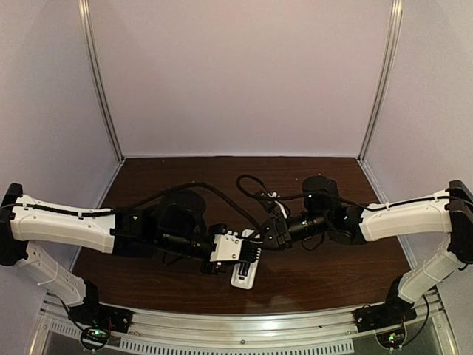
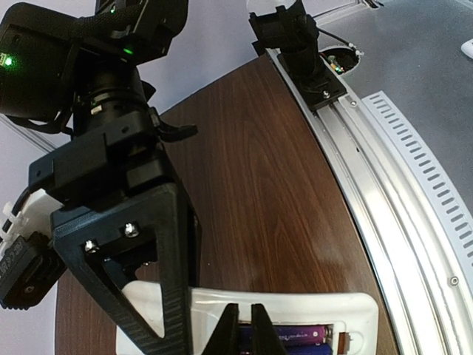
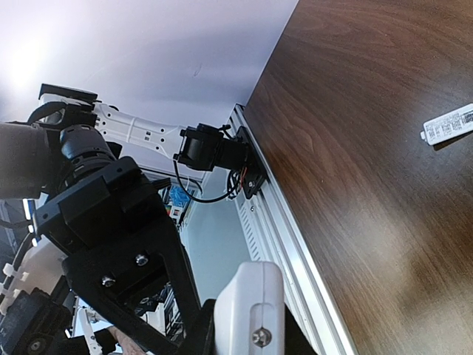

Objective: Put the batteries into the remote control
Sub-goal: Load the battery into the battery compartment.

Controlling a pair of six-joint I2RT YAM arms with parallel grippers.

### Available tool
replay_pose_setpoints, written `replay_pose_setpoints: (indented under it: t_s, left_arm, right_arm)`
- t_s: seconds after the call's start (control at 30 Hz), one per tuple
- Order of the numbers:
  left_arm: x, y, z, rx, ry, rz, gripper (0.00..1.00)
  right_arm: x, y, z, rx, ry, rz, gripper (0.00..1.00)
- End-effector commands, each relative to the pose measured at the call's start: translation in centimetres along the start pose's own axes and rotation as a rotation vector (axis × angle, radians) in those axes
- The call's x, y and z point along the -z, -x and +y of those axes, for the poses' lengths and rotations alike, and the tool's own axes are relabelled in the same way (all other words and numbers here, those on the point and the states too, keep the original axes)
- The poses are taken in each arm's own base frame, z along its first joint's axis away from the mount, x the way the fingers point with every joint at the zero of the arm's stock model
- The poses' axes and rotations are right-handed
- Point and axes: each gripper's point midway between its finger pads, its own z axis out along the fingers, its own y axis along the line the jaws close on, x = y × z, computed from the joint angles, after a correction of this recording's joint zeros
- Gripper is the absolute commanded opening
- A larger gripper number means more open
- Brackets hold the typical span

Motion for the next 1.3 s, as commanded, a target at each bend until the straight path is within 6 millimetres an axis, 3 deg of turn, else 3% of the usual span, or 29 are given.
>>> replay_pose_setpoints:
  t_s: [0.0,0.43,0.73,1.0,1.13,1.27]
  left_arm:
    - [-0.7,-1.9,-1.8,0.032,-0.058,0.029,0.06]
    - [-1.1,-3.1,-3.5,0.069,-0.105,0.027,0.04]
    - [-1.5,-5.3,-4.2,0.054,-0.114,0.095,0.04]
    - [-1.8,-7.0,-4.6,0.020,-0.119,0.162,0.04]
    - [-1.5,-7.0,-4.5,0.025,-0.104,0.156,0.04]
    - [-0.9,-5.6,-3.7,0.028,-0.075,0.110,0.06]
  right_arm:
    - [0.2,1.2,3.6,0.098,0.084,-0.019,0.00]
    - [1.3,2.0,6.7,0.167,0.153,-0.055,0.00]
    - [2.4,2.2,9.8,0.210,0.257,-0.077,0.00]
    - [2.9,2.1,11.3,0.210,0.324,-0.082,0.00]
    - [3.0,2.1,11.3,0.210,0.326,-0.080,0.00]
    - [2.2,1.9,8.9,0.204,0.230,-0.071,0.00]
